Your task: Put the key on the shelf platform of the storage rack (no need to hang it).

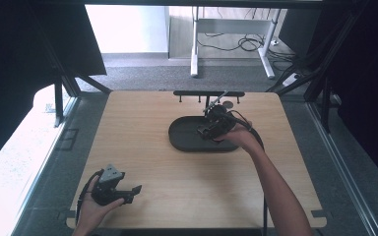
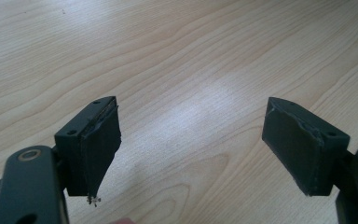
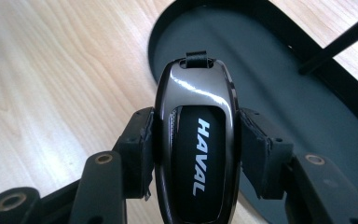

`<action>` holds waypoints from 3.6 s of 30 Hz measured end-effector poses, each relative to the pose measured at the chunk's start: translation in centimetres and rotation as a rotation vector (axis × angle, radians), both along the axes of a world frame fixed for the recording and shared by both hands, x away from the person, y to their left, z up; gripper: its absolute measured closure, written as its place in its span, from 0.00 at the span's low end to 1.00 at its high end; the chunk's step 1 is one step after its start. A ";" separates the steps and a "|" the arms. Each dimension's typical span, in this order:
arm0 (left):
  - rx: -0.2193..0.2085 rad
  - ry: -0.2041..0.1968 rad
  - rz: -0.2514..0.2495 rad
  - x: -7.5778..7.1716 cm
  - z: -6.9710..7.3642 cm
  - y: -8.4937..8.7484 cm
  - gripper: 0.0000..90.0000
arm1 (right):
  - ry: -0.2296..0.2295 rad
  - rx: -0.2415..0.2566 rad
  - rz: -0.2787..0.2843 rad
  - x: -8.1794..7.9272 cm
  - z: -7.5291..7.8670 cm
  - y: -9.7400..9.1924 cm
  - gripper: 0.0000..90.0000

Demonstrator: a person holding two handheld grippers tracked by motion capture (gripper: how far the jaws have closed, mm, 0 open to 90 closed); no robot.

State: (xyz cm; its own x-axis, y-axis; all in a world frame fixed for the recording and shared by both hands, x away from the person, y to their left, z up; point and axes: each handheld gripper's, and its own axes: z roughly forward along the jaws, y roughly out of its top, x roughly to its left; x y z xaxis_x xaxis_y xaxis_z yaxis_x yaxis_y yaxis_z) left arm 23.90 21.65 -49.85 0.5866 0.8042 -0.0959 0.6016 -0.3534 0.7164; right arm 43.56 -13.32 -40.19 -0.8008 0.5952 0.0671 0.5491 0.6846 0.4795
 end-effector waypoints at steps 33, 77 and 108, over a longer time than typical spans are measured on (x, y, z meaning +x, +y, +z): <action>0.021 0.027 -0.015 0.2 -0.6 -0.4 0.22 | -0.043 -0.044 -0.035 3.4 -4.9 0.4 0.55; 0.044 0.051 -0.028 0.3 -1.1 -0.7 0.22 | 0.004 -0.241 -0.093 4.8 -9.9 -1.2 0.53; 0.059 0.054 -0.043 0.2 -1.2 -1.1 0.22 | -0.109 -0.080 -0.043 -1.2 -4.8 -1.8 0.47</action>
